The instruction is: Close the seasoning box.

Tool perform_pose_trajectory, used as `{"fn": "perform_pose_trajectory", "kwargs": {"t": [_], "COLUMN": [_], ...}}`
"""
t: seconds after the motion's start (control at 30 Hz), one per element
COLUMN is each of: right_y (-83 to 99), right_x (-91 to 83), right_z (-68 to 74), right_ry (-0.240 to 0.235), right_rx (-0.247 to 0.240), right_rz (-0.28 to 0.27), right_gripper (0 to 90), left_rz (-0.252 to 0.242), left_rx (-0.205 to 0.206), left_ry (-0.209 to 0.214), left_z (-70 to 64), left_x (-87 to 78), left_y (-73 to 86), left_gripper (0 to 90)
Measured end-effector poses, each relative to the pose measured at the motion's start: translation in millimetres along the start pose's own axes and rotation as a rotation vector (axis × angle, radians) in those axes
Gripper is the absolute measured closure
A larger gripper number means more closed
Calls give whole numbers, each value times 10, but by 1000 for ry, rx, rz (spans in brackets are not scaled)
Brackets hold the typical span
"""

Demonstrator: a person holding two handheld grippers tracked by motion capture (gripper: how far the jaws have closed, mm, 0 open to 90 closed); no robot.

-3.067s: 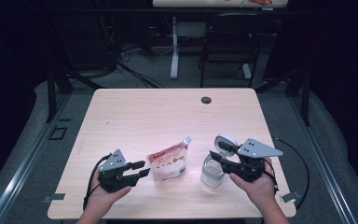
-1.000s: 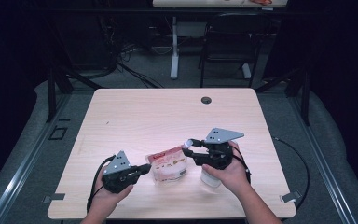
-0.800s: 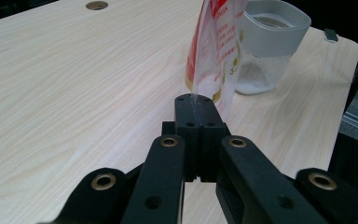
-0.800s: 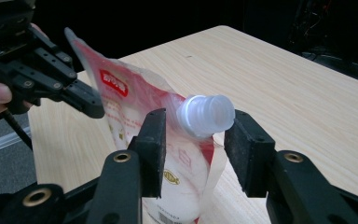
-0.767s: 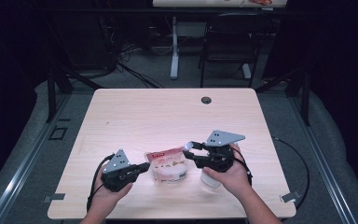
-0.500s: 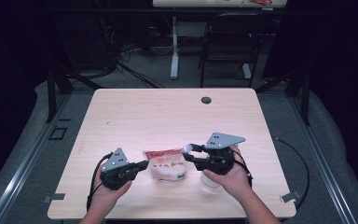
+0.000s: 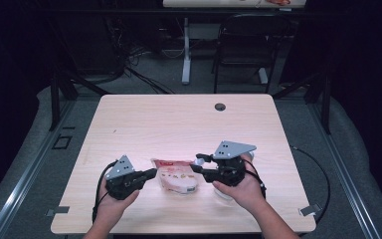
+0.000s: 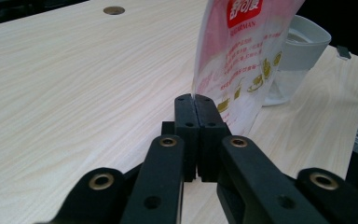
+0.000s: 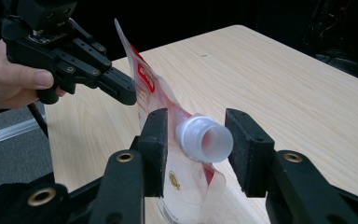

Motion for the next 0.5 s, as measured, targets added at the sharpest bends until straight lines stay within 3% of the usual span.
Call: {"fn": "perform_pose_trajectory", "kwargs": {"t": [0.5], "right_y": [-192], "right_x": [22], "right_z": [-47], "right_ry": [2], "right_rx": [-15], "right_rz": [56], "right_gripper": [621], "left_rz": [-6], "left_rx": [-13], "left_ry": [21], "left_z": [36], "left_x": [-6], "left_y": [25], "left_gripper": [769]}}
Point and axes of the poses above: each handheld gripper's, and its own axes: x roughly forward along the jaws, y roughly out of its underside, z roughly to its left, the point moved 2 cm from there along x, roughly forward along the jaws, and after that the axes turned 4 degrees about z, right-handed, at the moved point
